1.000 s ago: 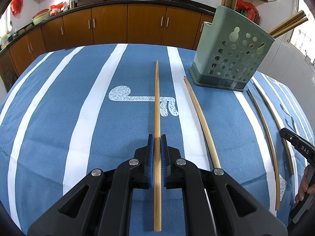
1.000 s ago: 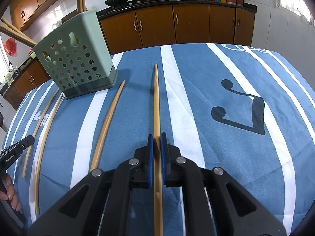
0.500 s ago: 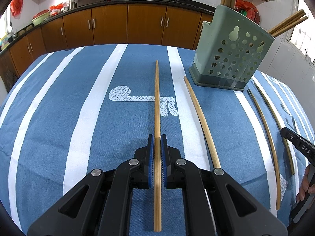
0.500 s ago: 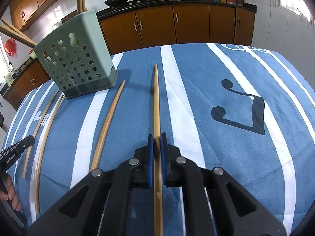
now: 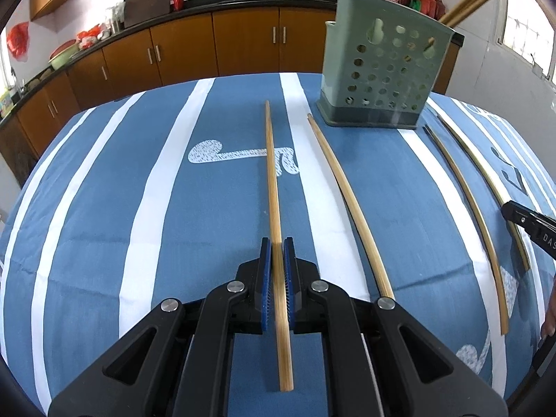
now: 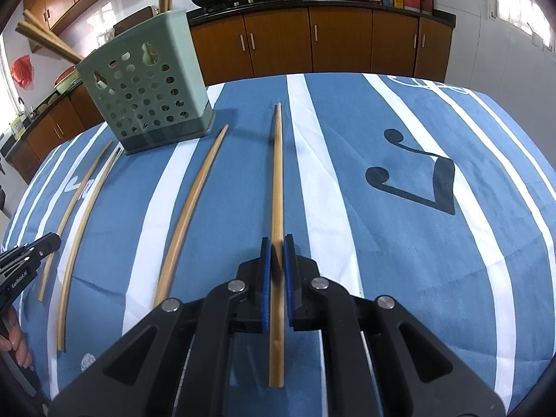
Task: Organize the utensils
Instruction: 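Lift both held chopsticks upright and carry them over the green holder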
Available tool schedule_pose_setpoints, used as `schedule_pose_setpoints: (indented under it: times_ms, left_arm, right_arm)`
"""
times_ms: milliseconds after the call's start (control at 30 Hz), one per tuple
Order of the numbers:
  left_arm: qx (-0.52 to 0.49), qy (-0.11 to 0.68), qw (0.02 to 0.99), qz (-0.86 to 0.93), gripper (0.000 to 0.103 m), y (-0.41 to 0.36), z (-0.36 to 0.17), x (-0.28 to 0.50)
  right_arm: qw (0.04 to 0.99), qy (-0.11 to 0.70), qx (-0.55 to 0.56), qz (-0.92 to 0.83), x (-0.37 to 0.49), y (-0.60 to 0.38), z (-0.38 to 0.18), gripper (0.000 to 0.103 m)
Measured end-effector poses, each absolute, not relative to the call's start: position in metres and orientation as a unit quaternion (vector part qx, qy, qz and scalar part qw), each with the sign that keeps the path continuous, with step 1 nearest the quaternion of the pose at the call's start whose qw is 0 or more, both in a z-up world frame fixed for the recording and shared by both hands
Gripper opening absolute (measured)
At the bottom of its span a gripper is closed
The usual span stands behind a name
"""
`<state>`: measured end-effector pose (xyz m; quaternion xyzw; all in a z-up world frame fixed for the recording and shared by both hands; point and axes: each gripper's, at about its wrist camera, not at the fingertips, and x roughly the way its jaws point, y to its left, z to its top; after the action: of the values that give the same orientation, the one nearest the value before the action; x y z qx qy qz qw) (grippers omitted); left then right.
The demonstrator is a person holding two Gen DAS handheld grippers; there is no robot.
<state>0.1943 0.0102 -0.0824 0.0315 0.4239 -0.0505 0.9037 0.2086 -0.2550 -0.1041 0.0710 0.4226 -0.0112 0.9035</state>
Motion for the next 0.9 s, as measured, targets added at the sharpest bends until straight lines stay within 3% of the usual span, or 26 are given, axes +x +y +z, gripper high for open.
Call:
schedule_pose_setpoints:
  times_ms: [500,900]
  left_arm:
    - [-0.018,0.429,0.900,-0.076,0.007,0.026,-0.063,0.193]
    - [-0.042,0.387,0.918,-0.080,0.007,0.035,-0.029,0.186]
  right_arm:
    - [0.920,0.381,0.095,0.003,0.197,-0.267,-0.069,0.008]
    - [0.936,0.333,0.109,0.013,0.189,-0.272,-0.036,0.008]
